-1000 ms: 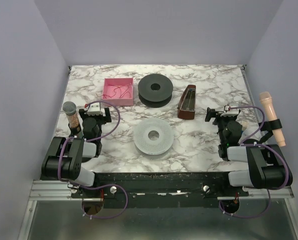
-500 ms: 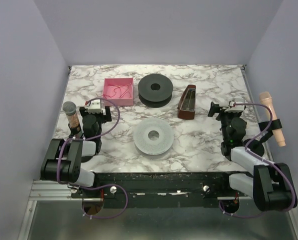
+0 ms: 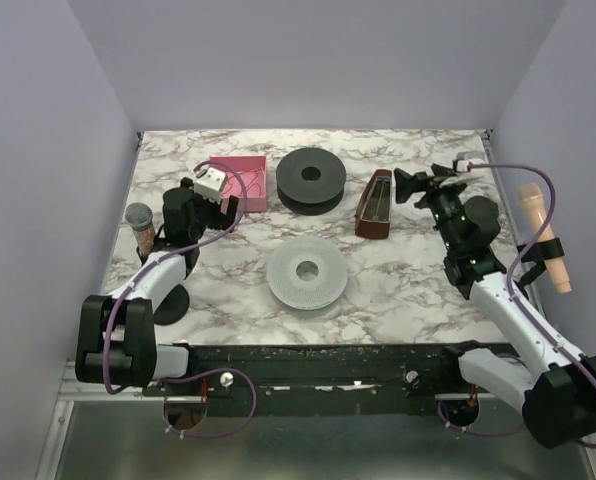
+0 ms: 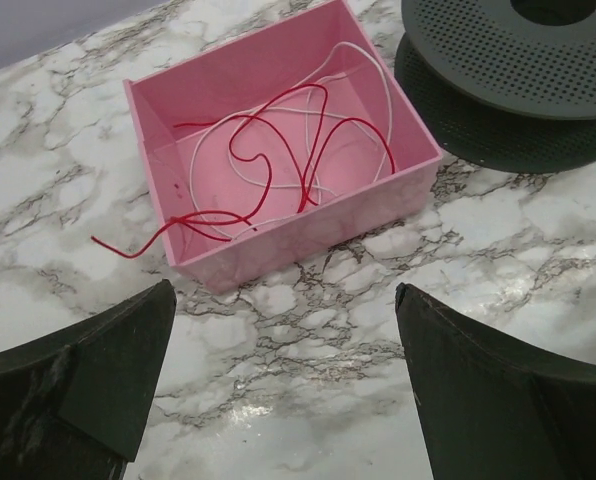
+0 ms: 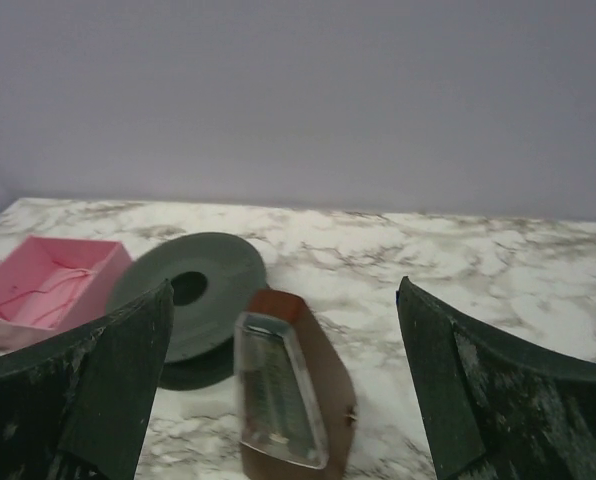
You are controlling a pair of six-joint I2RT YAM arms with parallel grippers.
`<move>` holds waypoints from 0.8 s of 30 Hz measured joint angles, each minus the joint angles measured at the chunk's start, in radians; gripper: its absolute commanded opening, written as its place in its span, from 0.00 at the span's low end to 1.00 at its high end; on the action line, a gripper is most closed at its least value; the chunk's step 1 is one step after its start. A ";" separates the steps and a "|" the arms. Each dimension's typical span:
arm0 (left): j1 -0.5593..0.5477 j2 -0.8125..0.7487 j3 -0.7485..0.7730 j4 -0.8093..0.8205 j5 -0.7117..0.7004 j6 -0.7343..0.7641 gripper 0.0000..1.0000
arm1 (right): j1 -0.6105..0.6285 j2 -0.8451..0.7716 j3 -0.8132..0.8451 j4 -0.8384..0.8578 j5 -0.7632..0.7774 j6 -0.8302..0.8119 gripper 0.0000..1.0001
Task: Wrap the cables
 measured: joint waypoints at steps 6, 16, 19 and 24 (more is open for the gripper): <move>0.000 -0.010 0.182 -0.256 0.058 0.038 0.99 | 0.196 0.166 0.279 -0.232 0.167 0.007 1.00; 0.000 -0.012 0.285 -0.502 0.085 0.040 0.99 | 0.227 0.491 0.484 -0.543 0.385 0.039 0.98; 0.000 -0.012 0.294 -0.528 0.085 0.040 0.99 | 0.227 0.549 0.523 -0.578 0.386 0.037 0.82; 0.000 -0.012 0.296 -0.548 0.085 0.040 0.99 | 0.227 0.618 0.592 -0.602 0.383 0.022 0.41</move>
